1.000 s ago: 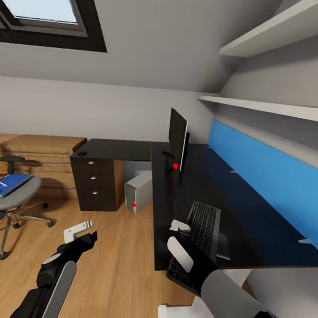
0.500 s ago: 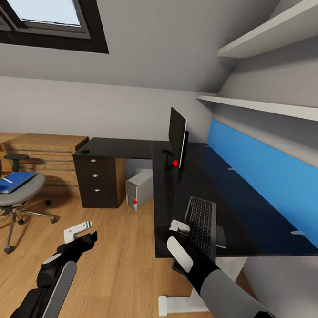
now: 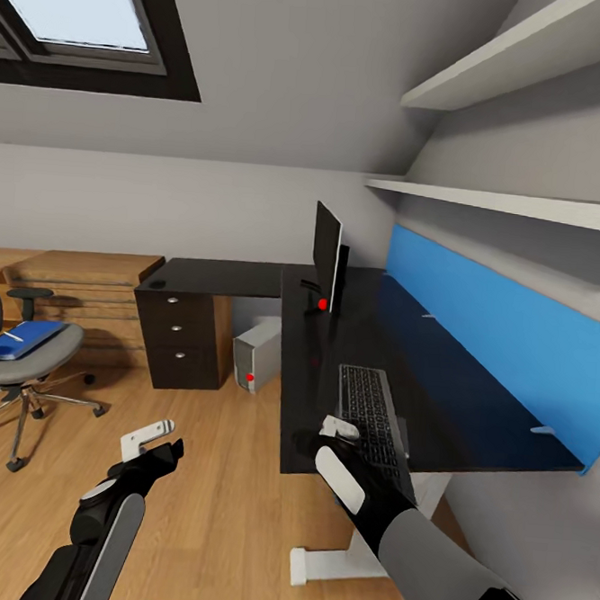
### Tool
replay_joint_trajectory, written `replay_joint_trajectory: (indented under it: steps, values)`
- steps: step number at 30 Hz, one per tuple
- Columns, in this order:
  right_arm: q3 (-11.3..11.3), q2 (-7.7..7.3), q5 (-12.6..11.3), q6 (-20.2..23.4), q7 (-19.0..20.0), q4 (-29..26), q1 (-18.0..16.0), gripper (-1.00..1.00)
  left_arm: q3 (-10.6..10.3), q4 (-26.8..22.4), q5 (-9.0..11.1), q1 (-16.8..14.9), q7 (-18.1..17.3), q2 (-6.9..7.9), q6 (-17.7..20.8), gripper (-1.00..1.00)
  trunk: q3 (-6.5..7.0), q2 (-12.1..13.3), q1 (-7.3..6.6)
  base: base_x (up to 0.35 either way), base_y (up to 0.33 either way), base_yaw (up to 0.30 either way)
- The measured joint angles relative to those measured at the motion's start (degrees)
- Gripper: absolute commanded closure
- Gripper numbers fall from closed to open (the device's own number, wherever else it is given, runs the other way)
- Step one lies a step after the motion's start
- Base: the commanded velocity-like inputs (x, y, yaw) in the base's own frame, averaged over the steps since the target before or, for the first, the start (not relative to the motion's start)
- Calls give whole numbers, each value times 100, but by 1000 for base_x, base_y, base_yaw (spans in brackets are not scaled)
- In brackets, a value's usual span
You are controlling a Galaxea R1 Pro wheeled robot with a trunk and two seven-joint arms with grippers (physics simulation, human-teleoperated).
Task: In the bedroom, organize the workspace by keeping the computer under the desk, ensuring the monitor is on the desk, placing the keyboard on the desk next to the monitor, placing the mouse on the desk next to the keyboard, moving the folder from the swivel chair onto the desk next to the mouse, stacking the notebook on top of the folder with the pen on top of the notebook, and positioning the swivel chair next to the desk.
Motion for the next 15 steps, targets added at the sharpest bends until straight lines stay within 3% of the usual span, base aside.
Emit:
replay_joint_trajectory:
  steps: [15]
  values:
    - [0, 0, -2, 2, -2, 0, 0, -100, 0, 9, -5, 0, 5, 0, -1, -100, 0, 0, 0, 0, -6, 0]
